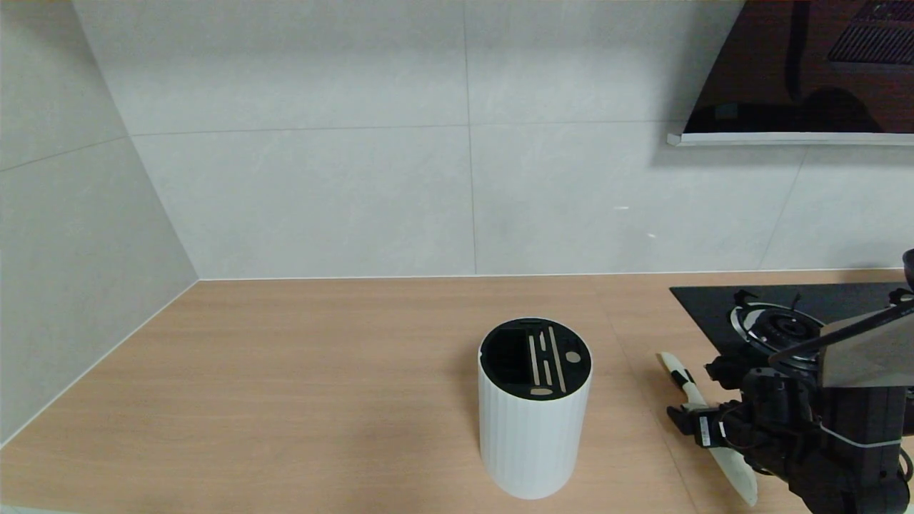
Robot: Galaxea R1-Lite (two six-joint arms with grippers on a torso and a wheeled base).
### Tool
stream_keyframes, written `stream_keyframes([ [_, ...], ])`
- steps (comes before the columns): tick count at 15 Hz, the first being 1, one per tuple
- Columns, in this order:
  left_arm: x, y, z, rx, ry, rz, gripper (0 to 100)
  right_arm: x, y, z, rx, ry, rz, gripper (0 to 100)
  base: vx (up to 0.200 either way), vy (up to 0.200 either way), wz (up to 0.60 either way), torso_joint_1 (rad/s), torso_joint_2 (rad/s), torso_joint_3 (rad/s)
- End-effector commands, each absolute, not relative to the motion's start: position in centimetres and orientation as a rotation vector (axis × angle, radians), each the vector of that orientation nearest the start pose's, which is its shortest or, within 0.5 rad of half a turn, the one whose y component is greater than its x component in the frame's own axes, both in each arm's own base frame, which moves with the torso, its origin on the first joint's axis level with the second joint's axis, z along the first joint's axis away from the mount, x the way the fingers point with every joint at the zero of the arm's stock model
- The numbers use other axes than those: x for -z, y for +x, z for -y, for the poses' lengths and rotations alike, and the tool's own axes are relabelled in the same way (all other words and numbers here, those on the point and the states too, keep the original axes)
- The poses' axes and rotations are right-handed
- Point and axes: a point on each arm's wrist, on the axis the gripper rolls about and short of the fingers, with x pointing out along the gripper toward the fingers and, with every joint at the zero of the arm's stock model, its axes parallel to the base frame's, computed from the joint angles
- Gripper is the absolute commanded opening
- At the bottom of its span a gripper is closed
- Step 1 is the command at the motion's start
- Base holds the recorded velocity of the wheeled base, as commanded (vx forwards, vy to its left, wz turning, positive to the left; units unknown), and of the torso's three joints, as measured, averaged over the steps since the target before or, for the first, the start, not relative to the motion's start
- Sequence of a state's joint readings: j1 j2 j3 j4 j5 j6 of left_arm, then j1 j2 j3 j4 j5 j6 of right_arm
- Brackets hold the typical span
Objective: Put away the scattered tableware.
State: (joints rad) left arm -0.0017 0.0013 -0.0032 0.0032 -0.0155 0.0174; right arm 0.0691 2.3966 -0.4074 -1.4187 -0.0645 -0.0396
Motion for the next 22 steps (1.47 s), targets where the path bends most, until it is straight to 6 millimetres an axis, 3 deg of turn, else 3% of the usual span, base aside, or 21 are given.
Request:
stream_keyframes([
  [1,-7.6,-2.3,0.0,0.017,0.017,-0.001,100,4.4,30.4,-2.0,-0.016,-0.077,-0.575,100,0.0,0.0,0.0,0.0,0.0,0.0],
  [7,-7.6,-2.3,0.0,0.017,0.017,-0.001,100,4.8,30.5,-1.9,-0.003,-0.082,-0.583,100,0.0,0.0,0.0,0.0,0.0,0.0],
  [8,-7.6,-2.3,0.0,0.017,0.017,-0.003,100,4.8,30.5,-1.7,0.003,-0.081,-0.583,0,0.0,0.0,0.0,0.0,0.0,0.0],
  [17,-7.6,-2.3,0.0,0.017,0.017,-0.001,100,4.5,30.7,-1.5,0.01,-0.076,-0.57,0,0.0,0.0,0.0,0.0,0.0,0.0],
  [20,-7.6,-2.3,0.0,0.017,0.017,-0.001,100,3.0,30.6,-1.6,0.007,-0.075,-0.53,0,0.0,0.0,0.0,0.0,0.0,0.0],
  [22,-7.6,-2.3,0.0,0.017,0.017,-0.003,100,0.8,29.9,-1.8,0.001,-0.072,-0.481,0,0.0,0.0,0.0,0.0,0.0,0.0],
])
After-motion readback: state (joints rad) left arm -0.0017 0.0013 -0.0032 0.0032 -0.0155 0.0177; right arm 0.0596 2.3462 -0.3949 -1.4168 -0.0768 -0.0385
